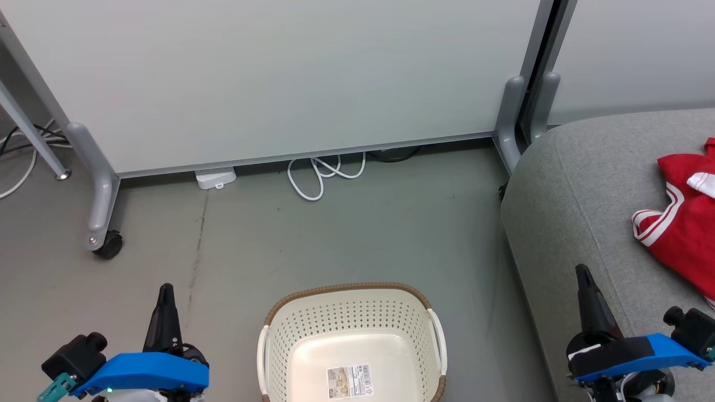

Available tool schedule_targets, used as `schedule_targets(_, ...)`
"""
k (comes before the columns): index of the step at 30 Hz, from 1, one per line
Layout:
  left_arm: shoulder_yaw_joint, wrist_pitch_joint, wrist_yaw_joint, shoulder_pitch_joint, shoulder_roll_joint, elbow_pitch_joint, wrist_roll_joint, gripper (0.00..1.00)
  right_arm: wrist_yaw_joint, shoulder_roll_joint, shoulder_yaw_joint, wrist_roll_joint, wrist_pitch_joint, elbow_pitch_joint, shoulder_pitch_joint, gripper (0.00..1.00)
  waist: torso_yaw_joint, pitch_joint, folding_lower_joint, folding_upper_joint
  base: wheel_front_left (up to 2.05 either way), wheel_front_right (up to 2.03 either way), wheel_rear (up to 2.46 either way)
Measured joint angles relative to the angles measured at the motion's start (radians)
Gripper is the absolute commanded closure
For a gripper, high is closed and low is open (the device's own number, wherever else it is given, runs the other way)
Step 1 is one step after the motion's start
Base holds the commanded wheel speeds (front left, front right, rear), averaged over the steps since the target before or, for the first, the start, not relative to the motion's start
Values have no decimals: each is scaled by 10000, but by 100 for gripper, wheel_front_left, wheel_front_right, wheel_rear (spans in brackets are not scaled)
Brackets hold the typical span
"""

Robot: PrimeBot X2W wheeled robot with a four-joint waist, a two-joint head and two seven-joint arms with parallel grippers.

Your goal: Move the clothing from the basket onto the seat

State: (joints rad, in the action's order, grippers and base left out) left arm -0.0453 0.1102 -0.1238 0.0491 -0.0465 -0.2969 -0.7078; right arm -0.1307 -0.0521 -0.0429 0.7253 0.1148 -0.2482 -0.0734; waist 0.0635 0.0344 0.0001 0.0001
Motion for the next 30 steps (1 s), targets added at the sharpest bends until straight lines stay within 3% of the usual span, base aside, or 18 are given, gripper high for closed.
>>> schedule_targets(30, -280, -928, -2, 217, -6, 201, -3764, 100, 2, 6, -301, 3685, -965, 10, -64, 100, -206, -101, 0, -1, 0, 0, 0)
